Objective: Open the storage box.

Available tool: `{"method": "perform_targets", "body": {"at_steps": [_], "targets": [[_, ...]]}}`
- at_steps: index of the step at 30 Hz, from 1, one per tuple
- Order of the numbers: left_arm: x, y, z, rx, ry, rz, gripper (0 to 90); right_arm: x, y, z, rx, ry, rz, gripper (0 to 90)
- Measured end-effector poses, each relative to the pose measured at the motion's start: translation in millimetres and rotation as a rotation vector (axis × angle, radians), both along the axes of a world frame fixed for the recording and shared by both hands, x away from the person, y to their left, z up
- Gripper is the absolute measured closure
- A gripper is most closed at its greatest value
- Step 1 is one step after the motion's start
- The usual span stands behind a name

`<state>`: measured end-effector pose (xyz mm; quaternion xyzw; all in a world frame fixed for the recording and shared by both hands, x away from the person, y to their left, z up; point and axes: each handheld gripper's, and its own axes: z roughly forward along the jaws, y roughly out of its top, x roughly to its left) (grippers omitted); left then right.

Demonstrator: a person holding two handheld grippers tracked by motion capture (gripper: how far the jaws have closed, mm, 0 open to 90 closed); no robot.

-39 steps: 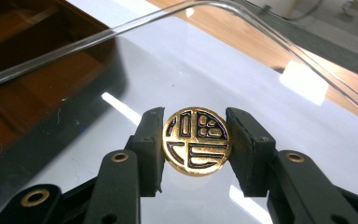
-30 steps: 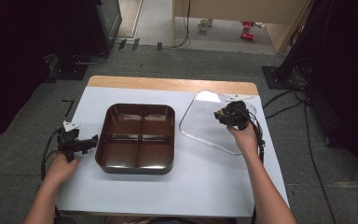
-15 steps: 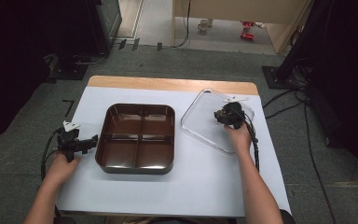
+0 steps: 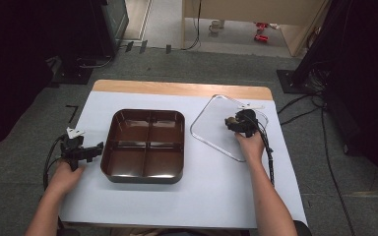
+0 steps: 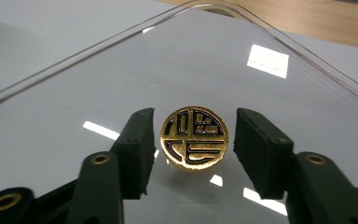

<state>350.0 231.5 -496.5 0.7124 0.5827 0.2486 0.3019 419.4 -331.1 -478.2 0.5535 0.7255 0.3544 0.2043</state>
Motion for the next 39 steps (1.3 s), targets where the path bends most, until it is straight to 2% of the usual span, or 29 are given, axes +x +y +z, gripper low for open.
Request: {"method": "perform_targets", "body": {"at_steps": [4, 10, 13, 20, 26, 29, 32, 35, 37, 39], "targets": [[0.0, 0.0, 0.0, 0.000, 0.000, 0.000, 11.9, -7.7, -0.1, 6.9, 0.005, 0.003, 0.015, 38.9], [0.0, 0.0, 0.0, 0.001, 0.000, 0.000, 11.9, -28.6, 1.6, 23.6, 0.041, -0.051, 0.043, 38.9], [0.0, 0.0, 0.0, 0.000, 0.000, 0.000, 11.9, -39.7, 2.8, 30.5, 0.079, -0.072, 0.076, 38.9], [0.0, -0.1, 0.0, 0.001, 0.000, 0.000, 12.0, -70.2, 14.7, 41.1, 0.114, -0.128, 0.156, 36.3], [0.0, -0.1, 0.0, 0.000, 0.000, 0.000, 11.9, -95.1, 28.7, 42.3, 0.136, -0.125, 0.213, 36.1], [0.0, -0.1, 0.0, 0.001, 0.000, 0.000, 11.9, -107.4, 35.8, 39.6, 0.120, -0.148, 0.248, 35.8], [0.0, -0.1, 0.0, 0.000, 0.000, 0.000, 11.9, -116.7, 43.0, 35.1, 0.125, -0.142, 0.274, 35.8], [0.0, -0.1, 0.0, 0.001, 0.000, 0.000, 11.9, -125.1, 52.7, 30.1, 0.107, -0.135, 0.294, 35.4], [-0.1, 0.0, 0.1, 0.001, 0.000, 0.000, 12.0, -132.0, 60.8, 25.5, 0.058, -0.159, 0.298, 34.8], [0.0, 0.0, 0.1, 0.001, 0.001, 0.000, 12.0, -138.6, 69.8, 21.0, -0.021, -0.177, 0.305, 34.8]]}}
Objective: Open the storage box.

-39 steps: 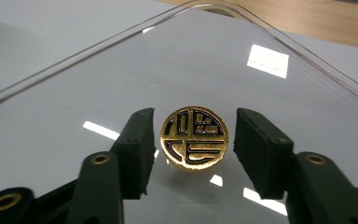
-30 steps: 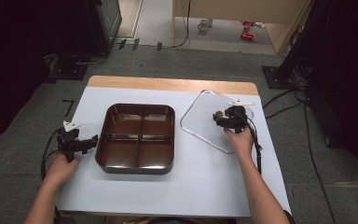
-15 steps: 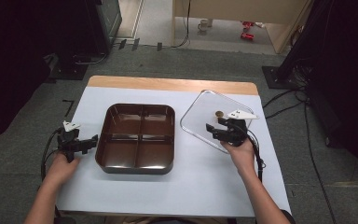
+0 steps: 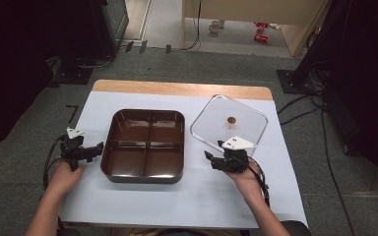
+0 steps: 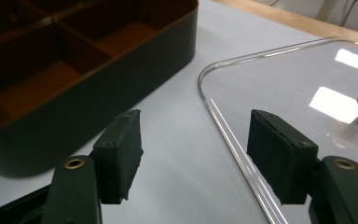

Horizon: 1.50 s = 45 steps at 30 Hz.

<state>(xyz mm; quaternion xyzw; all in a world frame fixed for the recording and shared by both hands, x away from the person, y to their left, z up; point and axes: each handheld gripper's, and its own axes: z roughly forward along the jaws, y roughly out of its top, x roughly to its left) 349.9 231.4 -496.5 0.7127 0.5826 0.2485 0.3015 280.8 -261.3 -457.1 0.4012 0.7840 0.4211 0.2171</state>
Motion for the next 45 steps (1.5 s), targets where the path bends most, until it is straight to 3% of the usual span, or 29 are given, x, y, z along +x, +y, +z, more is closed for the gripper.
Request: {"method": "perform_targets", "body": {"at_steps": [2, 5, 7, 9, 13, 15, 22, 38, 41, 45], "targets": [[0.0, 0.0, 0.0, 0.000, 0.000, 0.000, 11.9, -4.3, 8.2, -4.3, -0.027, -0.004, 0.004, 34.8], [0.0, 0.0, 0.0, 0.000, 0.000, 0.000, 11.9, -6.3, 17.1, -11.4, -0.026, 0.023, 0.027, 34.1], [0.0, 0.0, 0.0, 0.000, 0.000, 0.000, 11.9, -6.5, 22.8, -16.9, -0.025, 0.051, 0.040, 31.1], [0.0, 0.0, 0.0, 0.000, 0.000, 0.000, 11.9, -5.7, 28.5, -23.3, -0.059, 0.080, 0.064, 25.8], [0.0, 0.0, 0.0, 0.000, 0.000, 0.000, 12.0, -3.7, 36.4, -35.2, -0.093, 0.143, 0.114, 24.7], [0.0, 0.0, 0.0, 0.000, 0.000, 0.000, 11.9, -3.4, 39.2, -39.6, -0.105, 0.152, 0.123, 24.4], [0.0, 0.0, 0.0, 0.001, 0.000, 0.000, 12.0, -3.0, 37.0, -45.6, -0.070, 0.131, 0.126, 22.3], [0.0, 0.0, 0.0, 0.001, 0.000, 0.000, 11.9, -3.0, 37.1, -46.0, -0.078, 0.132, 0.114, 19.1], [-0.1, 0.0, 0.0, 0.001, 0.000, 0.000, 11.9, -2.5, 37.4, -46.3, -0.083, 0.132, 0.096, 13.4], [0.0, -0.2, 0.0, -0.001, -0.001, 0.001, 11.9, -1.5, 37.3, -46.5, -0.087, 0.138, 0.084, 12.4]]}}
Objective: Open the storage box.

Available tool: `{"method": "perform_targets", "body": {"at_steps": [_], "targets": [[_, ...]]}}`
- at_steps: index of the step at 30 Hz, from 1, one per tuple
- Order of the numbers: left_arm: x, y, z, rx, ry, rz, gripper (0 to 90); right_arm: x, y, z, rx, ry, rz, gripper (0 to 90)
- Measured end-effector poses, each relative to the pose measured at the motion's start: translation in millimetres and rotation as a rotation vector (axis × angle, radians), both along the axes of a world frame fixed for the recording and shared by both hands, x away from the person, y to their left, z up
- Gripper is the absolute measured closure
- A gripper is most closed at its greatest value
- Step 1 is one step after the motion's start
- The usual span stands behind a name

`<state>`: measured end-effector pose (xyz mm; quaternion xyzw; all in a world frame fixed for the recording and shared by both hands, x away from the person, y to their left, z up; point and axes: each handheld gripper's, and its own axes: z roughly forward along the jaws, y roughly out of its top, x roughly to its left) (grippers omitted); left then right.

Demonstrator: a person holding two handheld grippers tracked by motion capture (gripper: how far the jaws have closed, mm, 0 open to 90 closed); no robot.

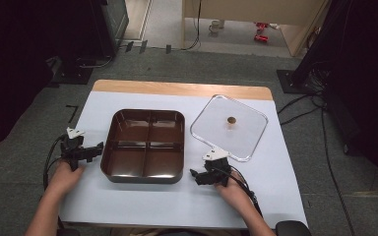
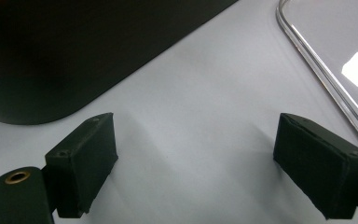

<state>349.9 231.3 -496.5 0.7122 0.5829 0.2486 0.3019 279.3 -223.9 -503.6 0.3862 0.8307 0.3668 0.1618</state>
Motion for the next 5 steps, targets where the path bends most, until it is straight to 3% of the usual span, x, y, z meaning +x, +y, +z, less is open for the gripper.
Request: {"method": "perform_targets", "body": {"at_steps": [5], "targets": [[0.0, 0.0, 0.0, 0.000, 0.000, 0.000, 11.9, 0.3, -0.3, 0.0, 0.002, 0.002, 0.000, 12.4]]}}
